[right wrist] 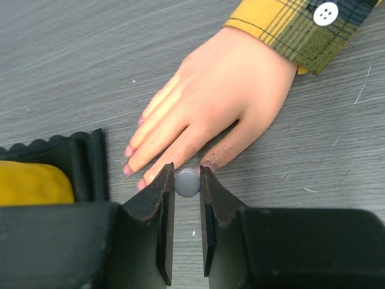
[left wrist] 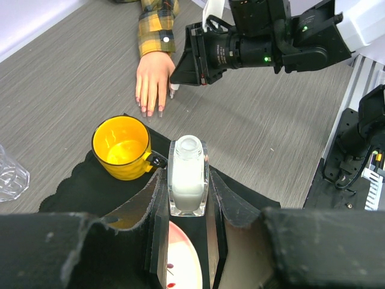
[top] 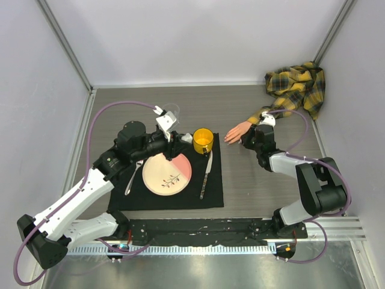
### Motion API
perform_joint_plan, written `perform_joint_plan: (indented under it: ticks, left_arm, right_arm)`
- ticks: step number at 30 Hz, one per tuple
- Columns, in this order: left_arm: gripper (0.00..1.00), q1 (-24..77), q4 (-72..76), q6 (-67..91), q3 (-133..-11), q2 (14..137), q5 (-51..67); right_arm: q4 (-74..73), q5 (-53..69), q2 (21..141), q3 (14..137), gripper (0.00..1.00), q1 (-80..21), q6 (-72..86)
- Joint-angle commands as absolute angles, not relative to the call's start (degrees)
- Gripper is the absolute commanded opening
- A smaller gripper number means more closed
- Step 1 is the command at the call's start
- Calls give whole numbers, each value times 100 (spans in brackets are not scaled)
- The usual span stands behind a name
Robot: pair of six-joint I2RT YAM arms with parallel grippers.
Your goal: Paint the nails
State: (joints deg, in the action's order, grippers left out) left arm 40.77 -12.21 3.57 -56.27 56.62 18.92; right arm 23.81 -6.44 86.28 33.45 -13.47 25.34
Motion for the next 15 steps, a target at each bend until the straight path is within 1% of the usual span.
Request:
perform_joint_plan:
  ticks: [1,5,15]
  left_arm:
    - [0,4087,-852,255,-5660,5607,1977]
    - [0,4087,-844,246,-5643,5581,1960]
    - [0,4087,-861,246,-5651,5563,1969]
  right_arm:
    - [2883,-589,8105,3182,1,-1327,2795]
    - [2664,-843,7902,3138,1,-1231,2734]
    - [2540,-853,8340,3463,1,-1195,2443]
